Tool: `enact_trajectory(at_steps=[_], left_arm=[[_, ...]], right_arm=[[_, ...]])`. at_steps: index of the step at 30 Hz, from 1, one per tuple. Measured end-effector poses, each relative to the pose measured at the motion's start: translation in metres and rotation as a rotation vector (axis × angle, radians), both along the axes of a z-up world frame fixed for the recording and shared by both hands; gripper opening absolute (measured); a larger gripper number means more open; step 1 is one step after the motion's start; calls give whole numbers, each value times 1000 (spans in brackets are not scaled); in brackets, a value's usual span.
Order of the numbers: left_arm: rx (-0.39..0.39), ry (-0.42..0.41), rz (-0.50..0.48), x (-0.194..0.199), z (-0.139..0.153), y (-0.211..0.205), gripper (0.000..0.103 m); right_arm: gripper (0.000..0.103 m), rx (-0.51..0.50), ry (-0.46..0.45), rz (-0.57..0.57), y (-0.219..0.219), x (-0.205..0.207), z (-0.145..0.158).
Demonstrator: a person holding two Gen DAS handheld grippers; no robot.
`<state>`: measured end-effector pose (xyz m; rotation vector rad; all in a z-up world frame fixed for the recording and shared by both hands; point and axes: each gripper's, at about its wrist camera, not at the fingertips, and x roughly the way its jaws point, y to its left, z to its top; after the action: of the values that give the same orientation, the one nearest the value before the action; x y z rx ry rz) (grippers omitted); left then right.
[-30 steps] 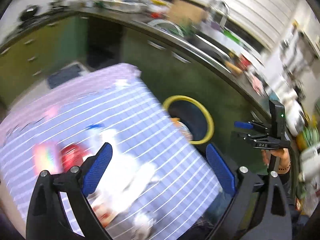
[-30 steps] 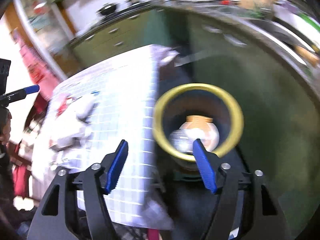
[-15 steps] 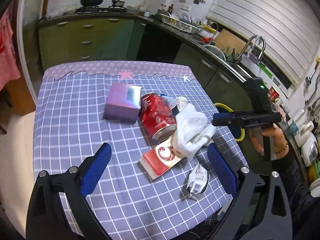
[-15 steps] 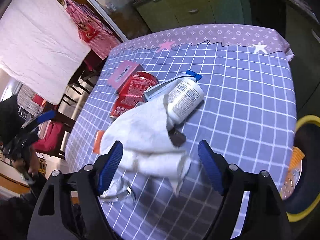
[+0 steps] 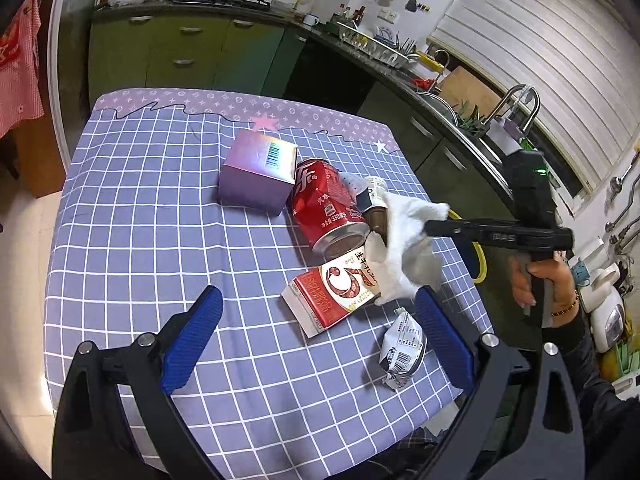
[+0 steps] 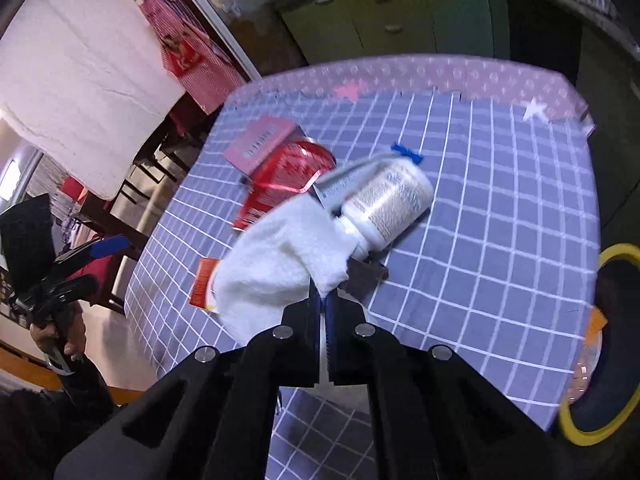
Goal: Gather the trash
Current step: 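Grasp the white tissue with the right gripper, then carry the white tissue over the bin and open the right gripper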
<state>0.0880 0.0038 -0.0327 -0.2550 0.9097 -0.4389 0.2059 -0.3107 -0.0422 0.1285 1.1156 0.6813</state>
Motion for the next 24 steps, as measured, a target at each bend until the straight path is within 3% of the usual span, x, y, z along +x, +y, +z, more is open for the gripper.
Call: enact_trajectory(at_steps=[11,18,24], left_arm=[[-10,13,11,-5,-4,4,92],[-1,23,8,-4,-8,1,92],[-2,34,0,0,-12,-4,92]], right_arm=[[3,46,-134,-21,-24,-42,78],[3,22,-241,-198,-90,-52,132],[3,-78,-235,-412,-171,-43,142]])
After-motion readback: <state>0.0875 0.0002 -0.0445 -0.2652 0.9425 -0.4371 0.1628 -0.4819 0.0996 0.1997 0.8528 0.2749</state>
